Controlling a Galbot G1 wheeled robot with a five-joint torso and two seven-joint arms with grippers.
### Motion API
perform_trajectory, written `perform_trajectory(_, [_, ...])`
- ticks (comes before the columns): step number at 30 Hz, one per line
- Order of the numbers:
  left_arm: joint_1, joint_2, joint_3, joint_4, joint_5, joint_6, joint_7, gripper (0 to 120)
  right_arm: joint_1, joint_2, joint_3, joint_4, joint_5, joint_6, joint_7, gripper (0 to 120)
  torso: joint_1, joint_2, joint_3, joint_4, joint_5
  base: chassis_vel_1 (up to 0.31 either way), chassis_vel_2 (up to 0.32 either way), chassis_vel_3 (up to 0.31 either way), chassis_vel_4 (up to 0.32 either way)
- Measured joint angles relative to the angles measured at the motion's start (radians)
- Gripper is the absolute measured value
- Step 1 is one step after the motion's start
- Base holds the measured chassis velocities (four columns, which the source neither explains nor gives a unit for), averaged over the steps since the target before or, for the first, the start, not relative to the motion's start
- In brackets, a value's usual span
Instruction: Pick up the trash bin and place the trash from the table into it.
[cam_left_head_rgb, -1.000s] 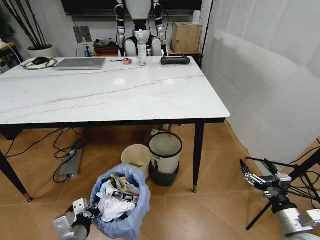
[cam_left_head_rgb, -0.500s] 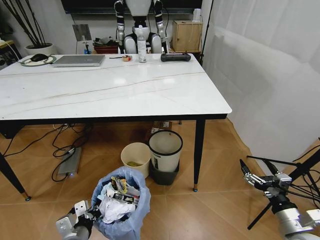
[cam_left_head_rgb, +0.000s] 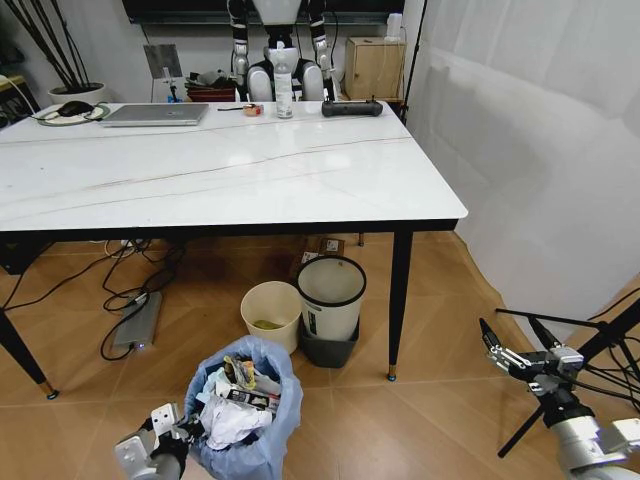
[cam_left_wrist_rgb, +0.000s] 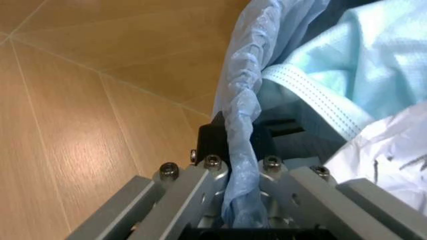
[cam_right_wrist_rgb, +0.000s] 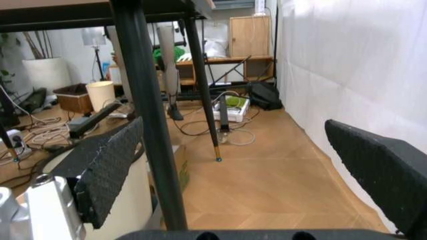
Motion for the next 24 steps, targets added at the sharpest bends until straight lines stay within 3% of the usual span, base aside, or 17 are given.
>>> perform_trajectory(24, [-0.025, -0.006, 0.012, 0.018, 0.004, 0.0, 0.001, 0, 0.0, 0.0, 0.0, 0.0, 0.0, 0.0, 0.0, 100, -0.031, -0.092, -0.061, 0.0, -0.0001, 0.0, 0.0, 0.0, 0.0])
